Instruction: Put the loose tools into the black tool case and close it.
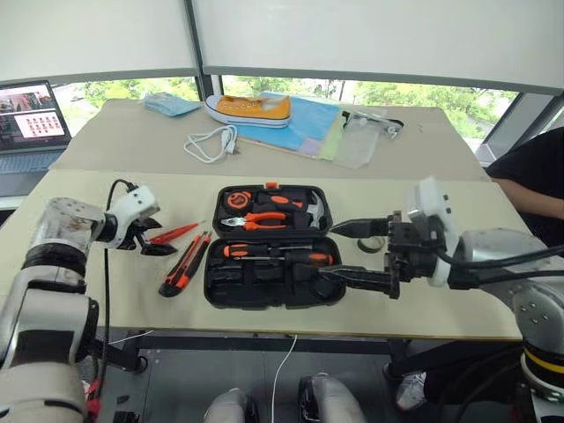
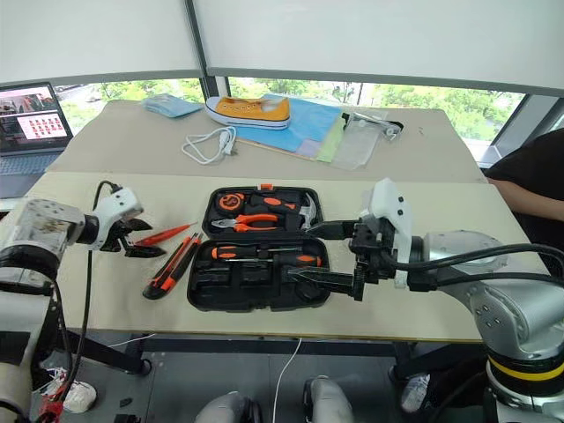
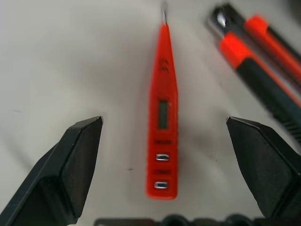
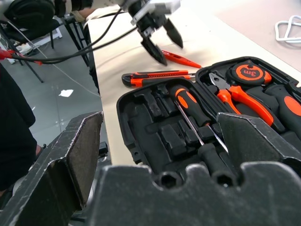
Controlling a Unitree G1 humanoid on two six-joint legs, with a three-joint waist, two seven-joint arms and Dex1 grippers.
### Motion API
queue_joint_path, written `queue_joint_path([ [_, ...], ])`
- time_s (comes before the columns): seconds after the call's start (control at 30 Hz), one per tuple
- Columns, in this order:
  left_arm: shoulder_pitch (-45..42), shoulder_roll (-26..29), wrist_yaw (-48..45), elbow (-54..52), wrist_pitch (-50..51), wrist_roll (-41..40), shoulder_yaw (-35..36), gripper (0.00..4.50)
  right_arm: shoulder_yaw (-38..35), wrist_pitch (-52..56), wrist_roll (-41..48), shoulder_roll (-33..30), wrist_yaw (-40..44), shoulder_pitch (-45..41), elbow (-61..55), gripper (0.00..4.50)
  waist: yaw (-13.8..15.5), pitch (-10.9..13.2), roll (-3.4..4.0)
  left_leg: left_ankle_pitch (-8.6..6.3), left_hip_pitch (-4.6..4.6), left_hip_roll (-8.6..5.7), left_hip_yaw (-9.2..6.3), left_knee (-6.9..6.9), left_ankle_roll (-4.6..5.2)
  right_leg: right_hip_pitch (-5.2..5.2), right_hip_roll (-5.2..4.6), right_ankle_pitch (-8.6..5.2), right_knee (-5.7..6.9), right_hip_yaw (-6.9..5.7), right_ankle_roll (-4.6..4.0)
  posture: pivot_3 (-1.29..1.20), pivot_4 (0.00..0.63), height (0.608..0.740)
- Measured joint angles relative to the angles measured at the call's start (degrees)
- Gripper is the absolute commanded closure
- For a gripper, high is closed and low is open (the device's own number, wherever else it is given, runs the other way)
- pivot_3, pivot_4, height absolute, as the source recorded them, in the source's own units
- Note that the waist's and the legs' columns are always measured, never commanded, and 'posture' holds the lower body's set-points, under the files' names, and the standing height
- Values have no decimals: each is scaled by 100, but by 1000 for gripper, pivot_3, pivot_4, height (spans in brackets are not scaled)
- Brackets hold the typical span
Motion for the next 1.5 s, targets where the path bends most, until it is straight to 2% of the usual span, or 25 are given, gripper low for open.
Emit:
queue_joint_path([
  [0.1, -183, -139, 81, 260, 7, 159, -7, 1774, -56, 0, 136, -80, -155, 4, -29, 0, 9, -1, -1, 2, 1, -3, -2, 1, 5, 2, -2, -2, 4, 1, 5, 0, 150, 718],
  [0.17, -235, -181, 81, 364, 7, 198, -2, 2293, -89, 0, 225, -162, -209, 11, -67, 0, 8, -1, -2, 2, 4, -2, -4, 2, 7, 5, -7, -1, 7, 3, 8, 0, 150, 718],
  [0.23, -246, -198, 77, 416, 8, 200, 12, 3101, -122, 0, 251, -220, -294, 31, -113, 0, 4, -2, -3, 2, 4, -1, -8, 2, 7, 5, -9, 1, 9, 3, 11, 0, 150, 718],
  [0.33, -249, -193, 58, 469, -31, 190, 128, 4062, -193, -1, 395, -307, -385, 167, -172, 0, -2, -2, -6, 4, 2, 6, -14, 7, 4, 5, -9, 1, 11, 3, 12, 0, 150, 718],
  [0.5, -424, -8, -76, 385, -418, 116, 378, 4081, -201, 3, 457, -577, -409, 499, -240, 0, 3, 5, -27, 5, -7, 9, -17, 8, 4, 1, -6, 2, 6, -4, 11, 0, 150, 718],
  [0.63, -538, 173, -1021, -321, -651, -173, 560, 4081, -211, 30, 582, -829, -373, 799, -256, 0, 12, 4, -30, -2, -10, 1, -13, 13, 15, 3, -5, 1, 3, -8, 12, 0, 150, 718],
  [0.77, 179, 167, -2084, -2430, 71, -832, 395, 4081, -88, -179, 259, -1116, -265, 1131, -390, 0, 11, 4, -30, -11, -15, -1, -13, 31, 30, 4, -6, -9, 5, -1, 28, 0, 150, 718],
  [0.97, 1017, -215, -2112, -4568, 1192, -1120, 41, 4081, 226, -461, -76, -1042, -331, 1150, -400, 0, 5, 4, -30, -11, -22, 7, -15, 63, 30, 5, -5, -9, 16, 8, 37, 0, 150, 718],
  [1.07, 1211, -265, -2051, -5163, 1508, -1144, -70, 4081, 250, -466, -63, -1042, -299, 1151, -435, 0, -4, 4, -30, -10, -17, 11, -15, 65, 29, 5, -5, -8, 22, 15, 38, 0, 150, 718],
  [1.23, 1292, -390, -1833, -5348, 1663, -1010, -364, 4081, 303, -466, -60, -961, -349, 1151, -470, 0, 32, 4, -30, -10, -13, 7, -16, 66, 28, 8, -2, -8, 31, 14, 38, 0, 150, 718],
  [1.5, 1287, -606, -1670, -5036, 1757, -861, -680, 4081, 393, -467, -74, -841, -481, 1152, -516, 0, 44, 4, -30, -12, -16, 5, -16, 67, 32, 8, -2, -8, 27, 15, 37, 0, 150, 718],
])
